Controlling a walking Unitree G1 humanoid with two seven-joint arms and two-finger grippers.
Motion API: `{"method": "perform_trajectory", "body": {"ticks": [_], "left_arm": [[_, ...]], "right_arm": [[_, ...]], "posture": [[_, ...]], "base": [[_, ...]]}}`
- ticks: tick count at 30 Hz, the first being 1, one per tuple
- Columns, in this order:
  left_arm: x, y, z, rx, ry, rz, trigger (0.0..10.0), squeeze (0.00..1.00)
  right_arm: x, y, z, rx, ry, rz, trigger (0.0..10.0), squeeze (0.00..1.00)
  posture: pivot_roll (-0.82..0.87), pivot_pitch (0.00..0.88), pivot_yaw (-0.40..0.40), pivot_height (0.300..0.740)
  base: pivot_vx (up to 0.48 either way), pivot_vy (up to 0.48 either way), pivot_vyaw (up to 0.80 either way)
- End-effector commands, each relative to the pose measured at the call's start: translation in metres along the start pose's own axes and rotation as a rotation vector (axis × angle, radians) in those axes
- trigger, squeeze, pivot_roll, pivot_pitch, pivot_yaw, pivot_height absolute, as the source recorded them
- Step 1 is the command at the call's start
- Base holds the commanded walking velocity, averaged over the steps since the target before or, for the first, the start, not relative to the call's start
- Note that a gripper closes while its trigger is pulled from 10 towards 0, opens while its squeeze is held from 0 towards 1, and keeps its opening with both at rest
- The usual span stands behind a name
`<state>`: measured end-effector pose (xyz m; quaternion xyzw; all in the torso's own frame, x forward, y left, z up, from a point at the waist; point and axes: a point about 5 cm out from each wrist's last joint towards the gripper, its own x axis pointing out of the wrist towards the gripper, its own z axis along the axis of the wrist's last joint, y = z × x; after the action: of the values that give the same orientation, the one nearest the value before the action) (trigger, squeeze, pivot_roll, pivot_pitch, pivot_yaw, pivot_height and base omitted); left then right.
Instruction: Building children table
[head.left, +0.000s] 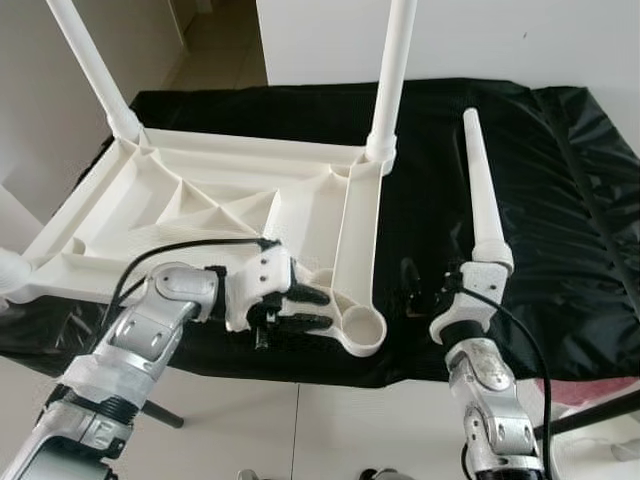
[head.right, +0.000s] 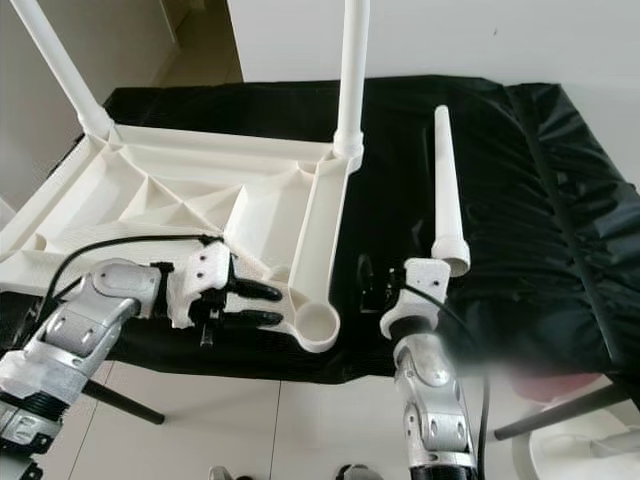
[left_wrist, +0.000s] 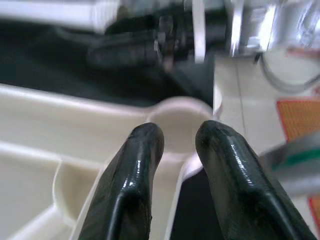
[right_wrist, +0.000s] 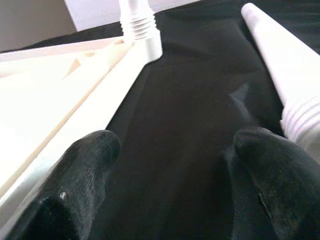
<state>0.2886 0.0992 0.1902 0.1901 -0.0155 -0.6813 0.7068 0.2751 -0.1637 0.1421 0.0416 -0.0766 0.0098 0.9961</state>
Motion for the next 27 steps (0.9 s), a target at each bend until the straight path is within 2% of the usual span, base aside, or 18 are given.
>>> {"method": "perform_trajectory", "body": {"ticks": [1, 4, 6, 7, 8, 15, 17, 20, 21, 22, 23, 25, 27], "left_arm": [[-0.003, 0.006, 0.000, -0.027, -0.007, 0.158, 10.0, 0.00], [-0.003, 0.008, 0.004, -0.043, -0.032, 0.188, 10.0, 0.00], [-0.005, 0.016, 0.010, -0.099, -0.085, 0.340, 10.0, 0.00], [-0.007, 0.021, 0.011, -0.140, -0.114, 0.407, 10.0, 0.00], [-0.007, 0.023, 0.014, -0.172, -0.152, 0.469, 10.0, 0.00], [-0.002, 0.023, 0.017, -0.274, -0.206, 0.550, 10.0, 0.00], [0.010, 0.014, 0.015, -0.333, -0.211, 0.547, 10.0, 0.00], [0.014, 0.010, 0.015, -0.352, -0.214, 0.544, 10.0, 0.00], [0.020, 0.005, 0.015, -0.362, -0.215, 0.544, 10.0, 0.00], [0.031, -0.006, 0.012, -0.402, -0.220, 0.543, 10.0, 0.00], [0.031, -0.006, 0.012, -0.402, -0.220, 0.543, 10.0, 0.00], [0.042, -0.020, 0.007, -0.415, -0.174, 0.527, 10.0, 0.00], [0.044, -0.022, 0.006, -0.413, -0.165, 0.522, 10.0, 0.00]], "right_arm": [[-0.001, 0.001, -0.001, 0.016, -0.004, -0.002, 10.0, 1.00], [-0.001, 0.003, 0.000, 0.023, -0.013, -0.002, 10.0, 1.00], [0.003, 0.001, 0.011, -0.008, -0.082, -0.055, 10.0, 1.00], [0.006, -0.002, 0.018, -0.020, -0.116, -0.087, 10.0, 0.74], [0.010, -0.007, 0.025, -0.040, -0.148, -0.126, 10.0, 0.00], [0.018, -0.022, 0.031, -0.067, -0.162, -0.208, 10.0, 0.00], [0.023, -0.027, 0.030, -0.069, -0.143, -0.227, 10.0, 0.00], [0.025, -0.028, 0.030, -0.080, -0.140, -0.235, 10.0, 0.00], [0.027, -0.032, 0.031, -0.086, -0.136, -0.261, 10.0, 0.00], [0.030, -0.044, 0.031, -0.106, -0.121, -0.321, 10.0, 0.00], [0.030, -0.044, 0.031, -0.106, -0.121, -0.321, 10.0, 0.00], [0.031, -0.055, 0.027, -0.105, -0.091, -0.360, 10.0, 0.00], [0.031, -0.056, 0.026, -0.109, -0.083, -0.365, 10.0, 0.00]], "posture": [[-0.03, 0.117, 0.067, 0.740], [-0.03, 0.117, 0.069, 0.740], [-0.03, 0.118, 0.073, 0.740], [-0.03, 0.117, 0.073, 0.740], [-0.03, 0.118, 0.072, 0.740], [-0.02, 0.117, 0.063, 0.740], [-0.03, 0.115, 0.058, 0.740], [-0.03, 0.115, 0.058, 0.740], [-0.03, 0.115, 0.057, 0.740], [-0.02, 0.116, 0.055, 0.740], [-0.02, 0.116, 0.055, 0.740], [-0.02, 0.119, 0.050, 0.740], [-0.02, 0.119, 0.050, 0.740]], "base": [[0.000, 0.000, 0.00], [0.000, 0.000, 0.00], [0.000, 0.000, 0.00], [0.000, 0.000, 0.00], [0.000, 0.000, 0.00], [0.000, 0.000, 0.00], [0.000, 0.000, 0.00], [0.000, 0.000, 0.00], [0.000, 0.000, 0.00], [0.000, 0.000, 0.00], [0.000, 0.000, 0.00], [0.000, 0.000, 0.00], [0.000, 0.000, 0.00]]}}
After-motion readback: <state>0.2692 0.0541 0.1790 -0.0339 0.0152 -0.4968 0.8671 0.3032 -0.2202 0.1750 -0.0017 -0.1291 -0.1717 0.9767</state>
